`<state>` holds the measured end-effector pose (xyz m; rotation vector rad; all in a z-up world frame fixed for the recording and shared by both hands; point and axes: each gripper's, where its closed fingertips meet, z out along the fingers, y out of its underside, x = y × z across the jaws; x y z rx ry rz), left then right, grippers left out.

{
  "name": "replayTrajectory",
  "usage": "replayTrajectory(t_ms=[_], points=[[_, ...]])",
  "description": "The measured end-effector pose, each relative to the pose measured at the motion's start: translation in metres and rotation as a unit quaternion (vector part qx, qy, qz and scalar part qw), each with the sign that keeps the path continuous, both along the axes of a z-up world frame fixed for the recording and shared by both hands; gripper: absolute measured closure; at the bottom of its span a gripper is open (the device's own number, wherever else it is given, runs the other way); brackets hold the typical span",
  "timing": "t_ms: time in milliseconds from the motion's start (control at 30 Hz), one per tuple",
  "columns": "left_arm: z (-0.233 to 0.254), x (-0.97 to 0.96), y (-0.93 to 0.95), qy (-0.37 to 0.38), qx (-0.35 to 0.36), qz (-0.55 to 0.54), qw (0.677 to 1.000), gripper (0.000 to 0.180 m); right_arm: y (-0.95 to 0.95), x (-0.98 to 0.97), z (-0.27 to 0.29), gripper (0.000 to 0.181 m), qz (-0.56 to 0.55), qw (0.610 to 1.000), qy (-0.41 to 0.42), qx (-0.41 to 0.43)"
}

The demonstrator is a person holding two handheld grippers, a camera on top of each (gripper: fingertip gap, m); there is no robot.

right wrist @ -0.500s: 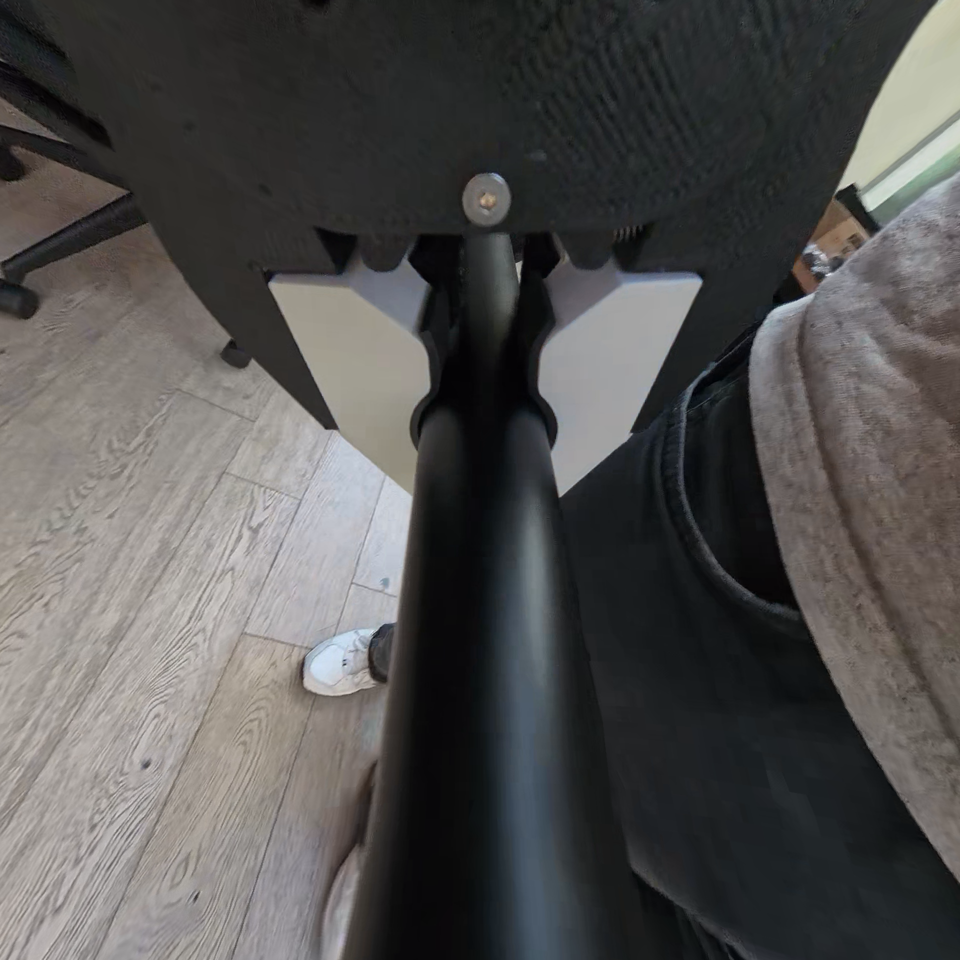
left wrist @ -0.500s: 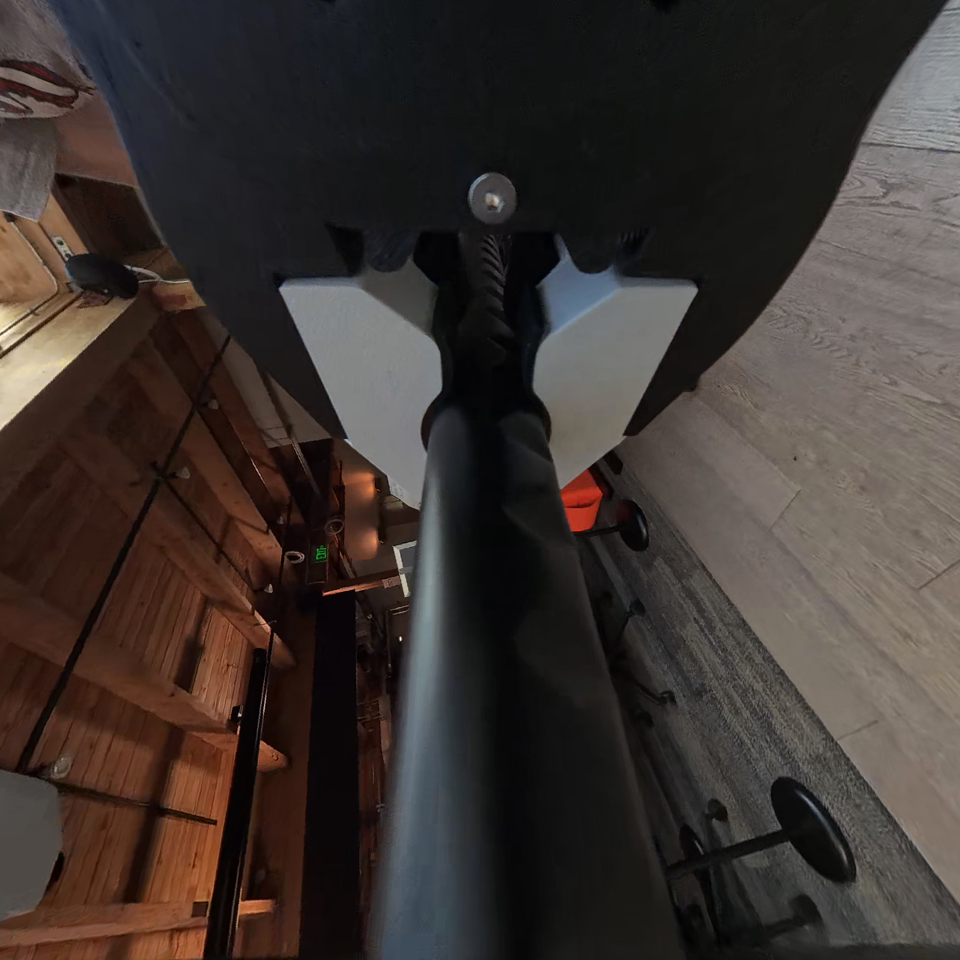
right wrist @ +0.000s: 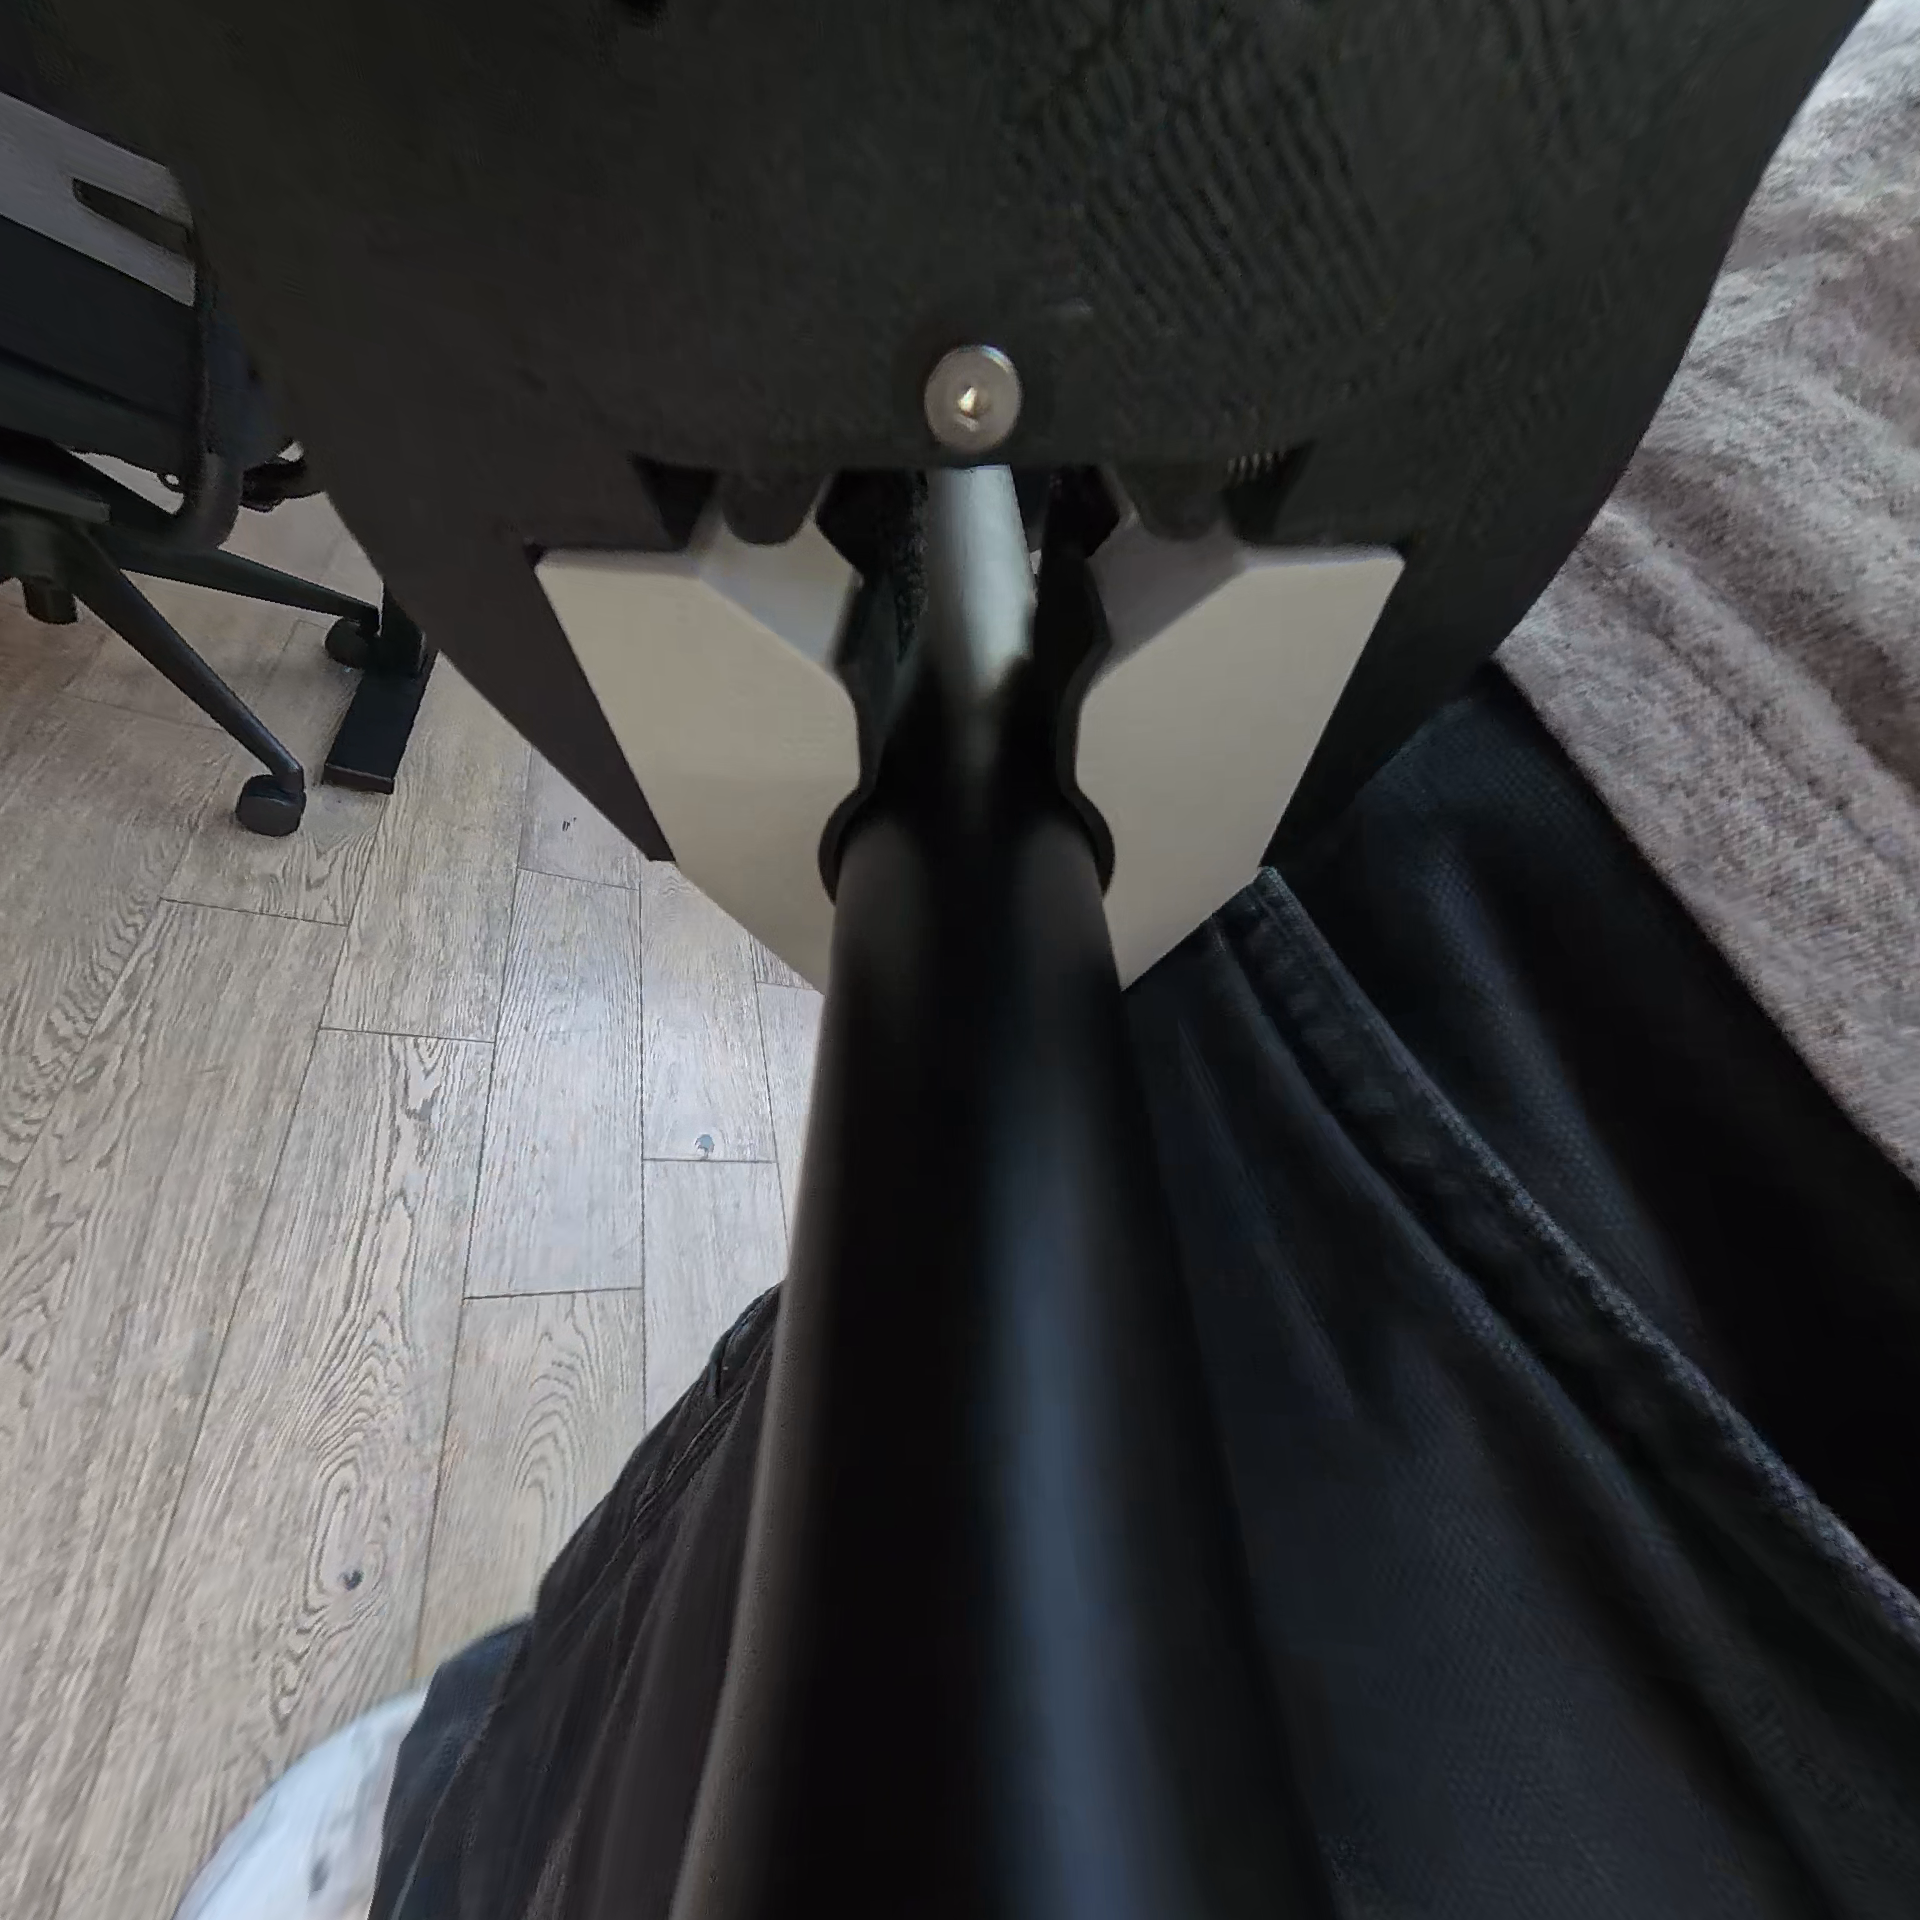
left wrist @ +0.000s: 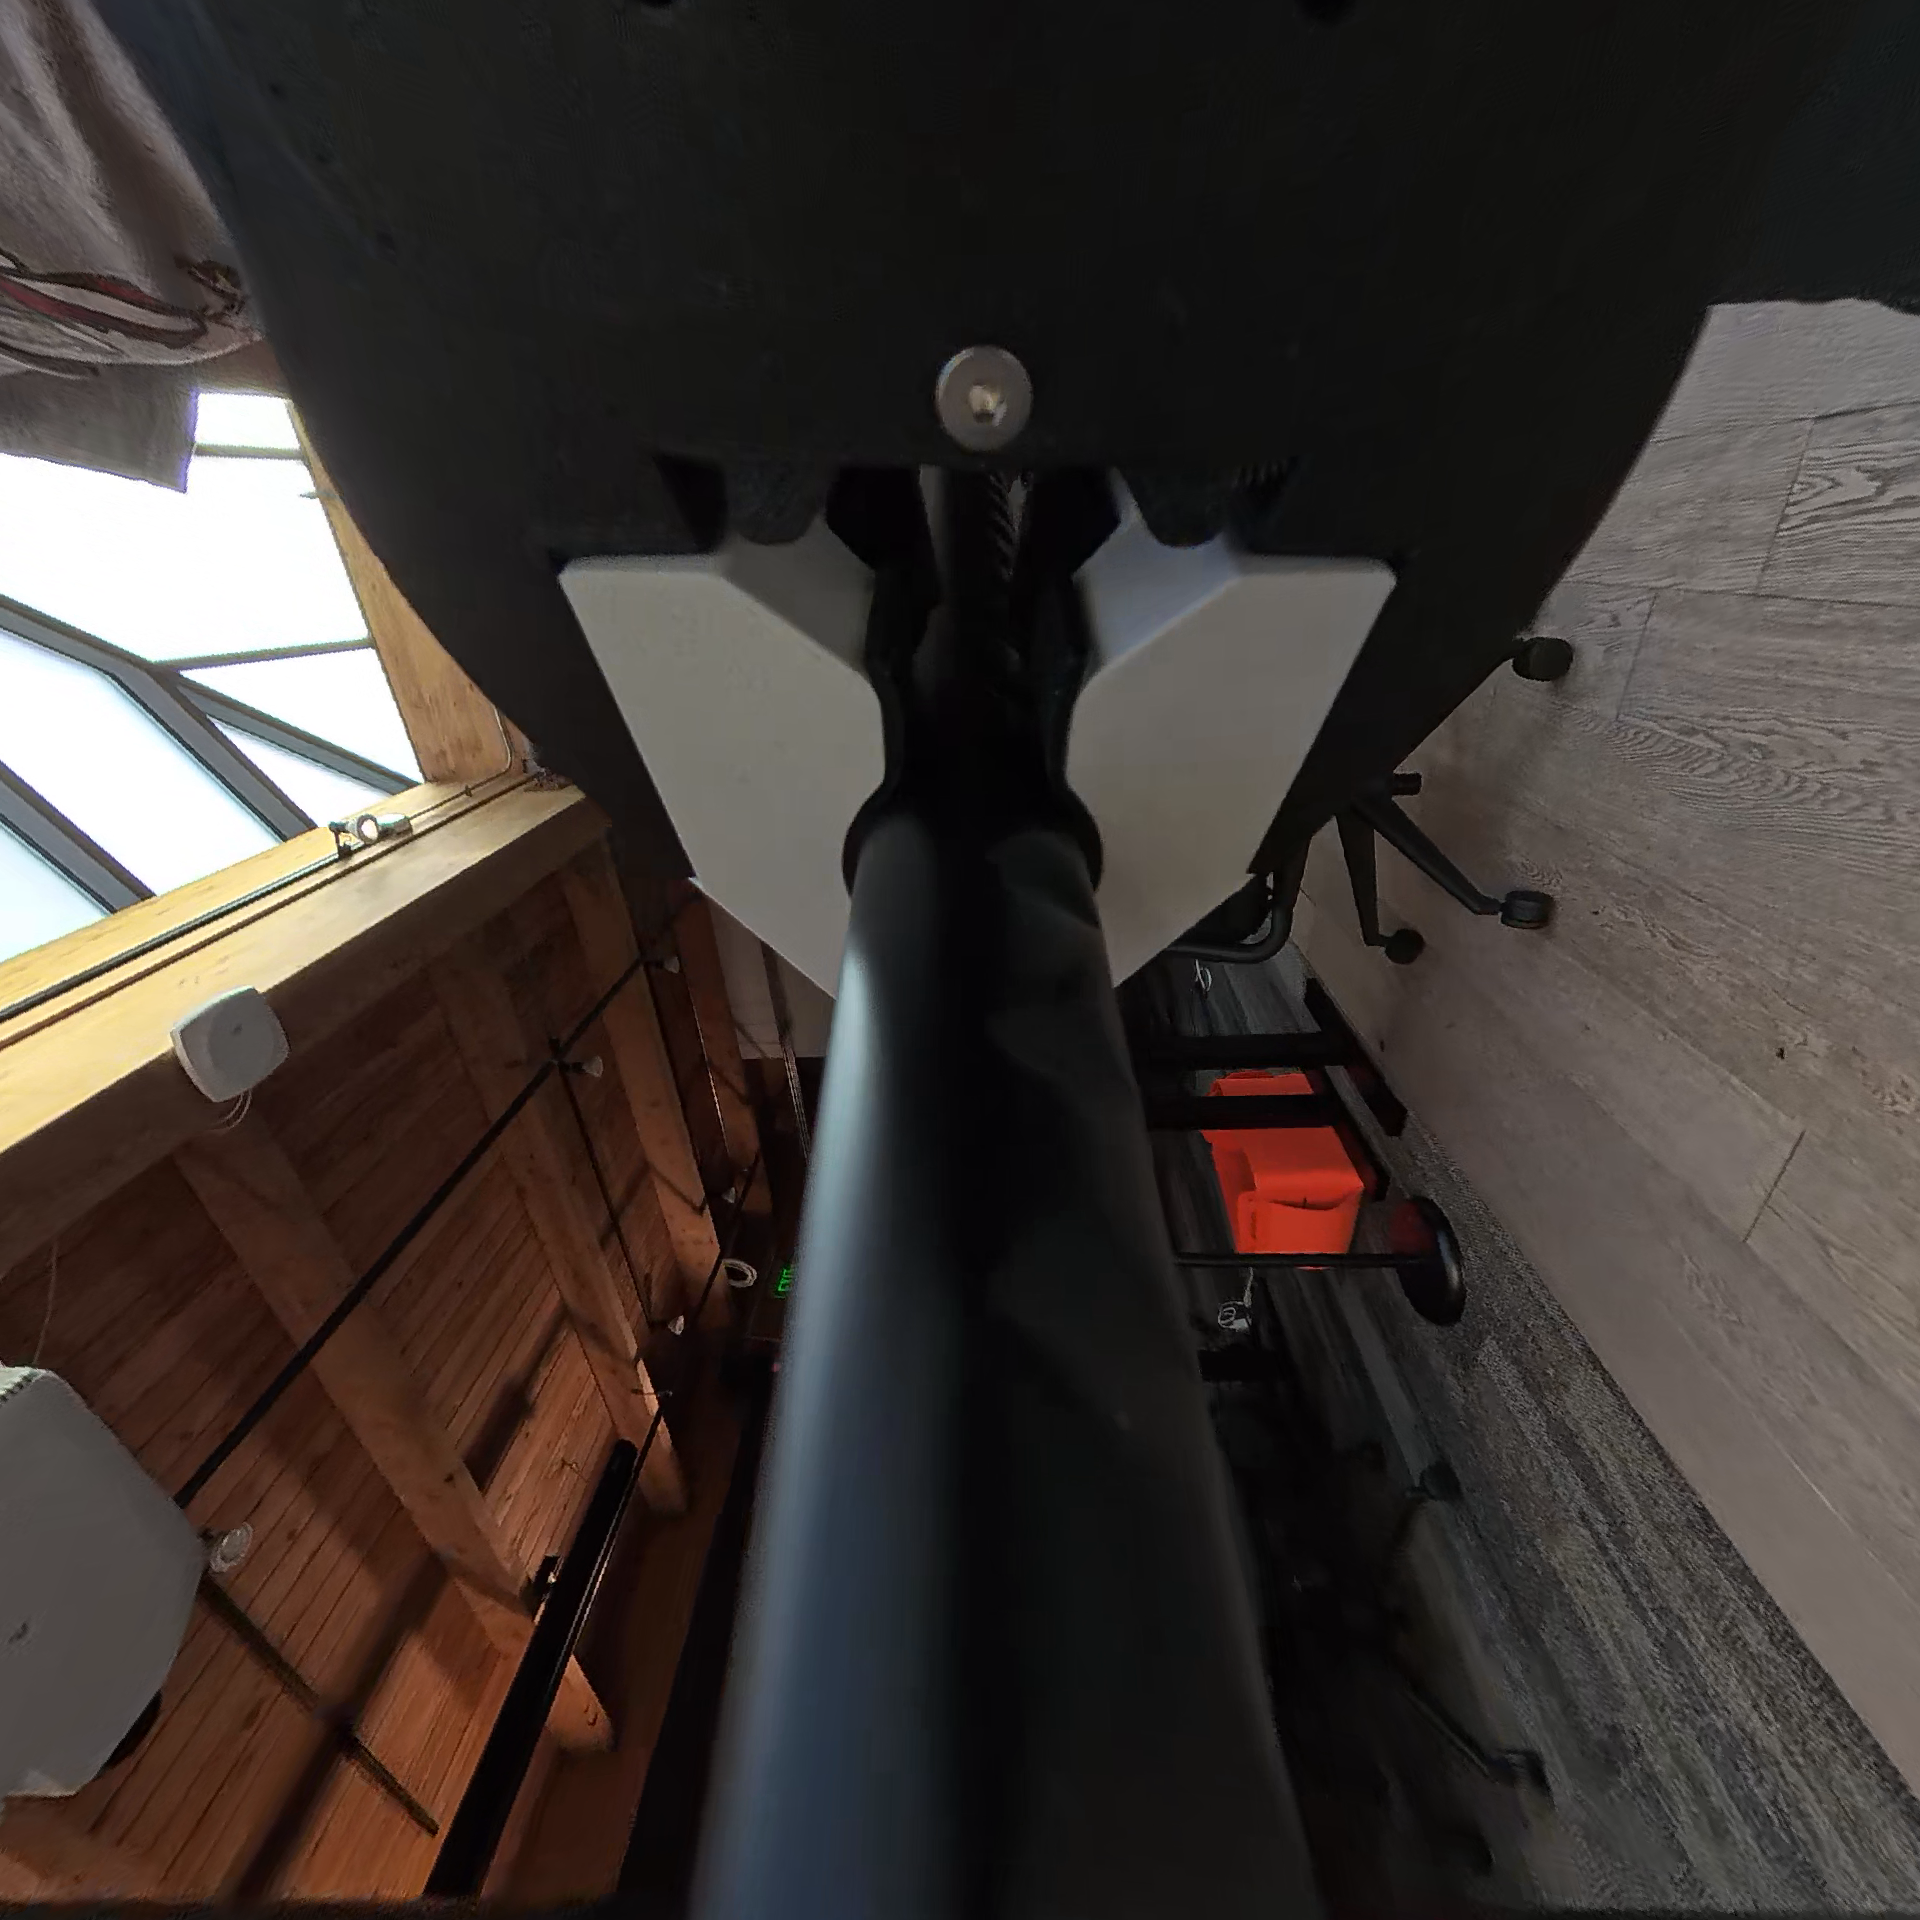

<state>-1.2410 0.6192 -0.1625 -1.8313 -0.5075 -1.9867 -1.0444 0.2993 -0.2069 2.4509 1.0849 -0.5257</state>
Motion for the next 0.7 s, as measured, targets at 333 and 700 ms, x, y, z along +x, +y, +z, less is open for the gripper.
replayTrajectory(t_ms=[333, 700], points=[[0.035, -0.056, 0.193, -0.003, 0.059, -0.075, 0.995, 0.162, 0.174, -0.097, -0.004, 0.155, -0.036, 0.999, -0.009, 0.008], [-0.006, -0.24, 0.375, -0.023, 0.003, -0.082, 0.996, 0.162, 0.349, -0.287, -0.001, 0.156, -0.055, 0.998, -0.016, -0.025]])
